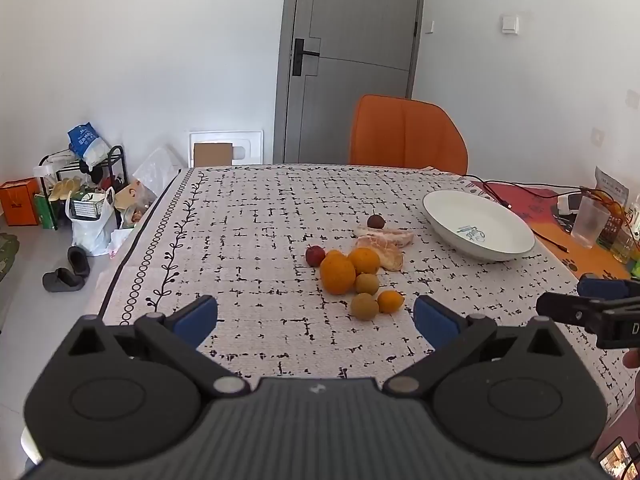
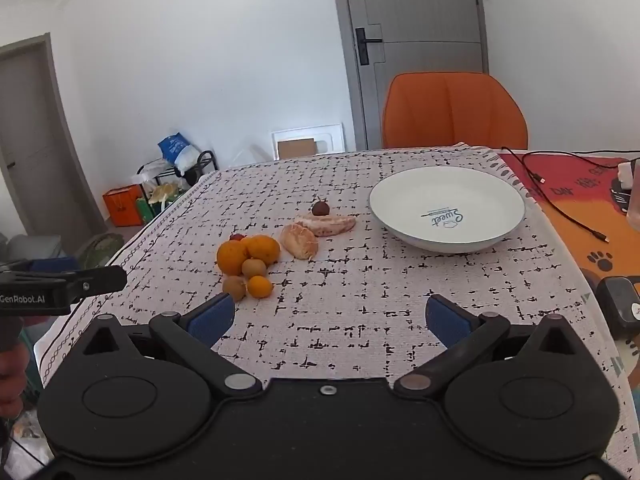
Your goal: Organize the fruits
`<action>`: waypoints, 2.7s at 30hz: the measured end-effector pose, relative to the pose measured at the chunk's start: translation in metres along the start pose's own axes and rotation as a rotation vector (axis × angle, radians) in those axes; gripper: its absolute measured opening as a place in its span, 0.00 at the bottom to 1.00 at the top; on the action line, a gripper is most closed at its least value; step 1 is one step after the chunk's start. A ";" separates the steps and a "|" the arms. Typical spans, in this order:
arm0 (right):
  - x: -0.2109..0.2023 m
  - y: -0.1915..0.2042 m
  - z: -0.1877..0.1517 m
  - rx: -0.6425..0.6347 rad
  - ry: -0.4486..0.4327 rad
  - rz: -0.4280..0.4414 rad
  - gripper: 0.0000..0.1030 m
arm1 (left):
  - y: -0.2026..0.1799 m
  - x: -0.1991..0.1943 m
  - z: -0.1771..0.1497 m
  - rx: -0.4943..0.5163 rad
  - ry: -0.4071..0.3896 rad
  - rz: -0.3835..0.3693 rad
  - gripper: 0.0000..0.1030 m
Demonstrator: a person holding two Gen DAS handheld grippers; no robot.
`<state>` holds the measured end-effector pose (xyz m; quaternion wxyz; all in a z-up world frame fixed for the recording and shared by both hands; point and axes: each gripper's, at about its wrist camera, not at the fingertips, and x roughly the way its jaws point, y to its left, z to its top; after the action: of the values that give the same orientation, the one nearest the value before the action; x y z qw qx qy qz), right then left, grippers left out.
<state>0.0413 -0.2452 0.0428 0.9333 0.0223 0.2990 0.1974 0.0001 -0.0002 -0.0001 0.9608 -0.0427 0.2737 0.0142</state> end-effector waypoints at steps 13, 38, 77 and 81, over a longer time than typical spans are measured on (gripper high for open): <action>0.002 -0.002 0.003 0.010 0.022 0.000 1.00 | -0.003 -0.003 -0.001 0.005 0.003 0.003 1.00; 0.004 -0.004 0.002 0.020 0.037 -0.012 1.00 | -0.003 -0.001 -0.002 0.017 -0.009 -0.005 1.00; 0.009 -0.003 0.002 0.004 0.053 -0.027 1.00 | 0.001 0.001 -0.001 0.005 -0.017 -0.015 1.00; 0.010 -0.006 0.003 0.017 0.045 -0.019 1.00 | 0.002 0.004 -0.001 0.001 -0.020 -0.030 1.00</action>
<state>0.0525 -0.2471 0.0387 0.9281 0.0231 0.3217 0.1862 0.0032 0.0013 -0.0033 0.9636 -0.0462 0.2635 0.0002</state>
